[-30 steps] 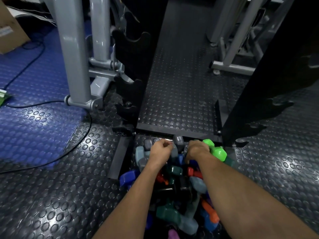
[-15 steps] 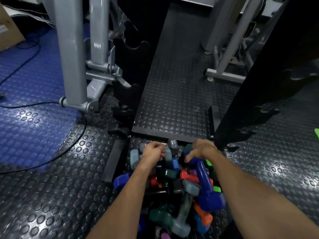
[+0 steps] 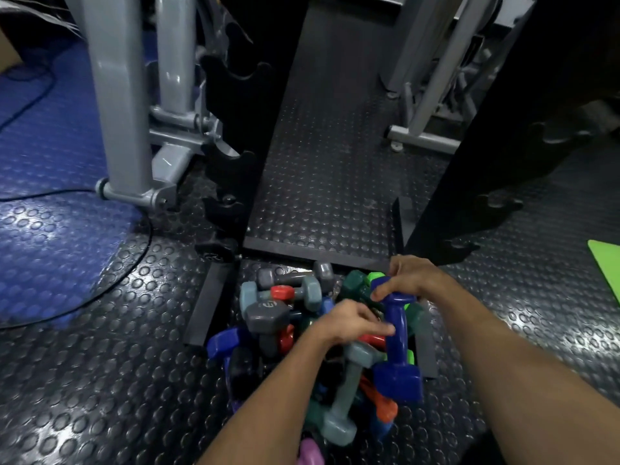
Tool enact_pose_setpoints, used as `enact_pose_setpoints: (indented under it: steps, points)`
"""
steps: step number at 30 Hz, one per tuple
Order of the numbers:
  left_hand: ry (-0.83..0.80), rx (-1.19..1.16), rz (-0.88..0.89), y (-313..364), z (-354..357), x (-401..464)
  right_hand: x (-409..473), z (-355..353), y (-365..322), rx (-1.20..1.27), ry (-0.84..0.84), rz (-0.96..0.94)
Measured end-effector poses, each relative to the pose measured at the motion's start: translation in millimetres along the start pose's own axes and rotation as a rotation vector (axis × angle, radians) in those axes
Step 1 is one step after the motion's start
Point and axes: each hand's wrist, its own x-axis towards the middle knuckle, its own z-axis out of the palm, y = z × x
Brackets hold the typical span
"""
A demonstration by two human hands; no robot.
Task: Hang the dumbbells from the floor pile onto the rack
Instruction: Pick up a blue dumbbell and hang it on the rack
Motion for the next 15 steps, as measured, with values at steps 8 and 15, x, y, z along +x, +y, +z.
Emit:
enact_pose_setpoints:
  steps: [8,15]
  points:
    - [0.067,0.497,0.065,-13.8,72.1,8.4,-1.5,-3.7,7.3,-0.004,0.002,0.006]
    - [0.036,0.19,0.068,-18.1,71.0,5.4,-4.7,-11.8,12.7,0.078,0.014,0.058]
